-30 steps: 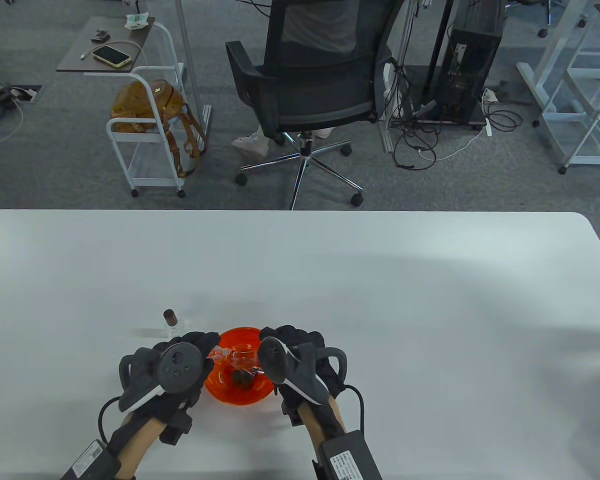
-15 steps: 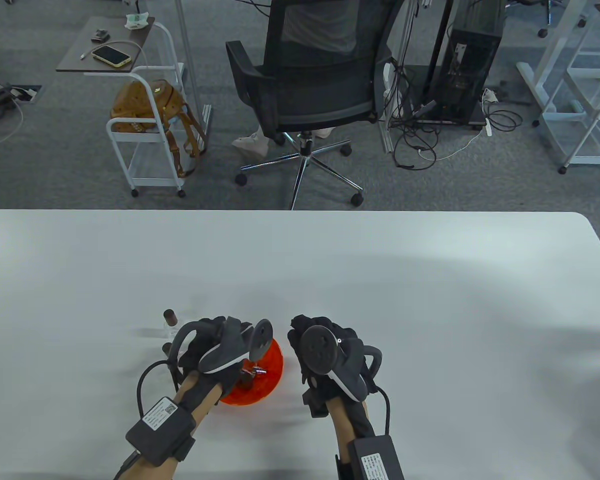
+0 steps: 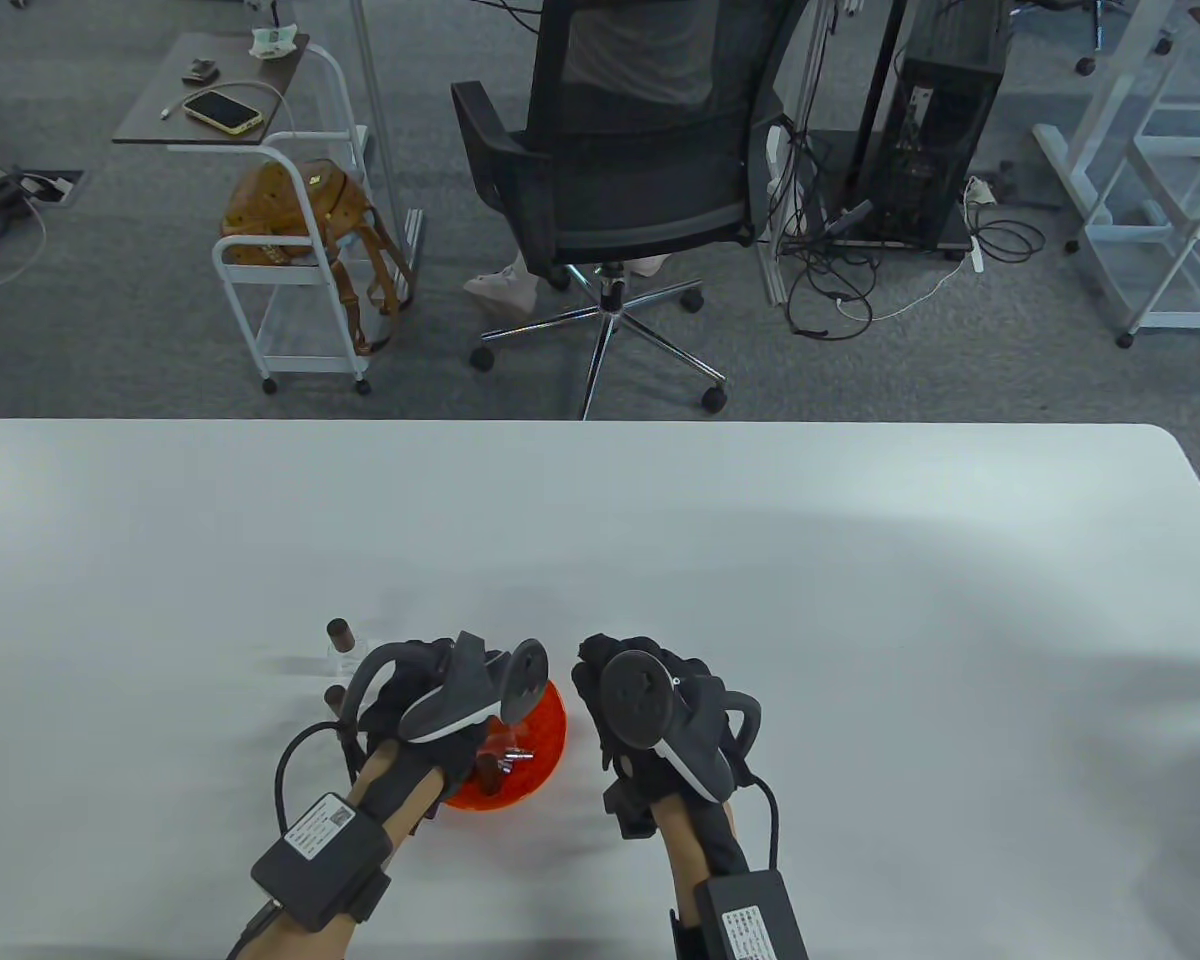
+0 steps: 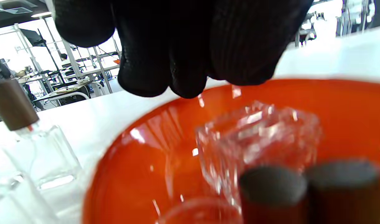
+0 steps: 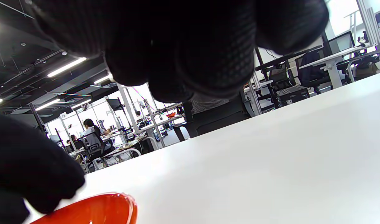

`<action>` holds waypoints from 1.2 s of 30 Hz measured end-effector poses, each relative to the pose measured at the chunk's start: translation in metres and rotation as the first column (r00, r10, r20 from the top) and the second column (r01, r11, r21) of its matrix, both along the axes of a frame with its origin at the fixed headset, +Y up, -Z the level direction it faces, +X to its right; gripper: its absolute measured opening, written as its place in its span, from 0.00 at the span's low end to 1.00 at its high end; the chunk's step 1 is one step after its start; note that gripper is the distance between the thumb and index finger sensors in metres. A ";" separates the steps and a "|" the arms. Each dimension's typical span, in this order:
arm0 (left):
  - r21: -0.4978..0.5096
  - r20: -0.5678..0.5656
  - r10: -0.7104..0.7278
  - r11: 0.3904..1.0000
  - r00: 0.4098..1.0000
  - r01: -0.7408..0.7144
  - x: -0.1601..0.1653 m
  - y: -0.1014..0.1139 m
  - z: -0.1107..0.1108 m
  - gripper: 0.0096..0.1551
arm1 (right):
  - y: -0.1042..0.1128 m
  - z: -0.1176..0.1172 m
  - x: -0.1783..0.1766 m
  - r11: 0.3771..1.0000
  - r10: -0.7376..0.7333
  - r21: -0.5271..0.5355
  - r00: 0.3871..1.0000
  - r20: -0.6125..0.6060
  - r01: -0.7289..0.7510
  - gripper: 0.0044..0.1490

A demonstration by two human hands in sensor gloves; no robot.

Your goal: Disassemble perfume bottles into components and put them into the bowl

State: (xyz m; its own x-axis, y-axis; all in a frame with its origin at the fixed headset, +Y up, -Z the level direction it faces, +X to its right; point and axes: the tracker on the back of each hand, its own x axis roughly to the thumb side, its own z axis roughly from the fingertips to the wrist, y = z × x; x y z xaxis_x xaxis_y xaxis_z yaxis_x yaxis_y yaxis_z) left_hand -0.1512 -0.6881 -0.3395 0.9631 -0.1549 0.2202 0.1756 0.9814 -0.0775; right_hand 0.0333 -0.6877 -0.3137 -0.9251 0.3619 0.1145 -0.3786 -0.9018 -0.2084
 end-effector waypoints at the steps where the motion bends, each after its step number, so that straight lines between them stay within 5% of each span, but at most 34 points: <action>1: 0.009 -0.008 0.025 1.000 1.000 -0.025 -0.005 0.007 0.001 0.31 | 0.000 0.000 0.000 1.000 0.001 -0.002 1.000 -0.002 -0.001 0.29; 7: 0.153 -0.102 0.237 0.963 0.966 -0.220 -0.082 0.065 0.011 0.32 | -0.001 0.002 -0.005 1.000 0.019 -0.011 1.000 -0.020 -0.020 0.29; 10: 0.231 -0.172 0.351 0.923 0.921 -0.308 -0.131 0.069 0.011 0.32 | -0.002 0.003 -0.007 1.000 0.023 -0.021 0.999 -0.031 -0.023 0.29; 15: 0.221 -0.262 0.486 0.871 0.834 -0.438 -0.191 0.030 -0.003 0.34 | -0.004 0.004 -0.009 0.999 0.035 -0.036 0.999 -0.037 -0.037 0.29; 19: 0.015 -0.341 0.481 0.862 0.808 -0.507 -0.206 -0.018 -0.028 0.39 | -0.007 0.003 -0.008 0.998 0.033 -0.058 0.999 -0.035 -0.035 0.29; 24: -0.142 -0.353 0.484 0.818 0.800 -0.557 -0.202 -0.052 -0.050 0.41 | -0.010 0.000 -0.005 0.996 0.038 -0.084 0.999 -0.026 -0.040 0.29; 31: -0.156 -0.342 0.467 0.828 0.816 -0.539 -0.200 -0.068 -0.061 0.32 | -0.013 -0.004 -0.001 0.993 0.025 -0.113 1.000 -0.014 -0.026 0.29; 36: -0.128 -0.312 0.526 0.802 0.791 -0.584 -0.200 -0.053 -0.059 0.30 | -0.013 -0.004 0.000 0.993 0.020 -0.112 1.000 -0.016 -0.021 0.29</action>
